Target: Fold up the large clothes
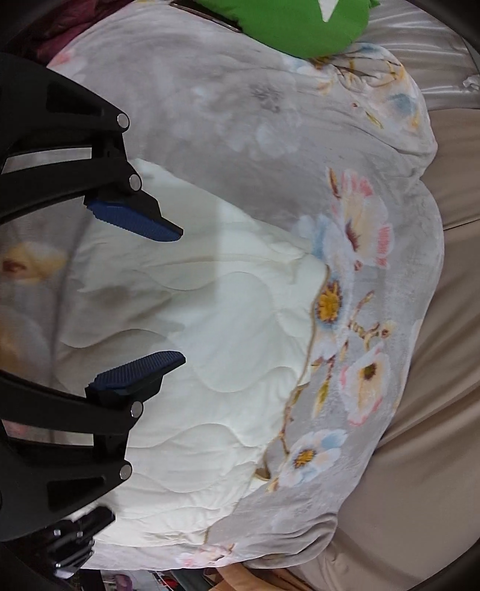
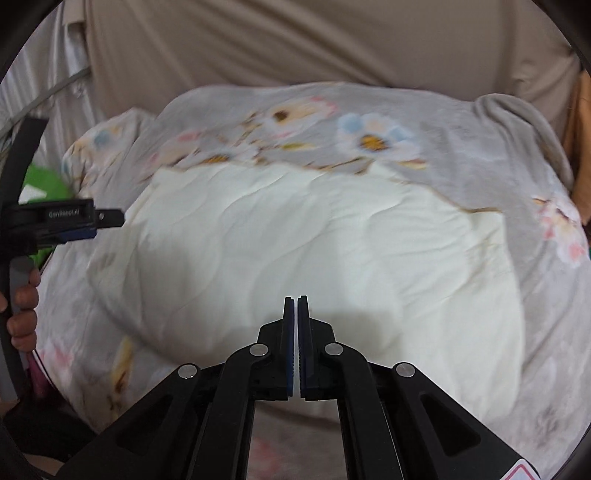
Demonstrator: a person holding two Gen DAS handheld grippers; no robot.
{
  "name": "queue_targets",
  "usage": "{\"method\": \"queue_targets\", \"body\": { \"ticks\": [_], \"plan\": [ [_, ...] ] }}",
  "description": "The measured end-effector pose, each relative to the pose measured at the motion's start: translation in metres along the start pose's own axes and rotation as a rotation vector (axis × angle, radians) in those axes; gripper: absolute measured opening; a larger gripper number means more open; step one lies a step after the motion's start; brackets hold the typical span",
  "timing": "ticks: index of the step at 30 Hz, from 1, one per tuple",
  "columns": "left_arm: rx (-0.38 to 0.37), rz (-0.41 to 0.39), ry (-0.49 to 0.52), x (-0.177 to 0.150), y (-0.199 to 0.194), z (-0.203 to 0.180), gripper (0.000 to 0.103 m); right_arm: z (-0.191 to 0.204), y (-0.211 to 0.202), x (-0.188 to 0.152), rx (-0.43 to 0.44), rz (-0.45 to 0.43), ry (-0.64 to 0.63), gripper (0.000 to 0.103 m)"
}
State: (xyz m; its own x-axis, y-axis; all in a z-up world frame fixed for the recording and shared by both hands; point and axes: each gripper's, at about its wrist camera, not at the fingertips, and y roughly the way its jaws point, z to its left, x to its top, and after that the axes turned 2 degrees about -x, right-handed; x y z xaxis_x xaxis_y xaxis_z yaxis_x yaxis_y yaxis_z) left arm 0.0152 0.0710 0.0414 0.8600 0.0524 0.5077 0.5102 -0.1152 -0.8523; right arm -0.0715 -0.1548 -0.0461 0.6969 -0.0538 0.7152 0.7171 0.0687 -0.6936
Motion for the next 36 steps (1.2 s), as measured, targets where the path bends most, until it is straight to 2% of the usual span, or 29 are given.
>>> {"method": "queue_targets", "body": {
  "ticks": [7, 16, 19, 25, 28, 32, 36],
  "plan": [
    [0.034, 0.062, -0.041, -0.027, 0.003, 0.019, 0.06, 0.029, 0.018, -0.007, 0.044, 0.063, 0.003, 0.001],
    [0.047, 0.1, -0.063, -0.036, 0.011, 0.046, 0.06, 0.048, 0.033, 0.0, 0.034, 0.079, 0.026, 0.001],
    [0.001, 0.113, -0.112, -0.036, 0.015, 0.062, 0.06, 0.052, 0.038, 0.005, 0.026, 0.079, 0.04, 0.001],
    [-0.106, 0.163, -0.282, -0.035, 0.034, 0.104, 0.067, 0.055, 0.056, 0.012, -0.001, 0.098, 0.069, 0.001],
    [-0.158, 0.16, -0.324, -0.032, 0.044, 0.111, 0.077, 0.056, 0.071, 0.01, -0.018, 0.123, 0.069, 0.001],
    [-0.196, 0.188, -0.314, -0.027, 0.068, 0.107, 0.09, 0.058, 0.086, 0.007, -0.037, 0.138, 0.066, 0.0],
    [-0.214, 0.194, -0.318, -0.025, 0.085, 0.104, 0.094, 0.058, 0.097, 0.007, -0.043, 0.134, 0.055, 0.0]
  ]
}}
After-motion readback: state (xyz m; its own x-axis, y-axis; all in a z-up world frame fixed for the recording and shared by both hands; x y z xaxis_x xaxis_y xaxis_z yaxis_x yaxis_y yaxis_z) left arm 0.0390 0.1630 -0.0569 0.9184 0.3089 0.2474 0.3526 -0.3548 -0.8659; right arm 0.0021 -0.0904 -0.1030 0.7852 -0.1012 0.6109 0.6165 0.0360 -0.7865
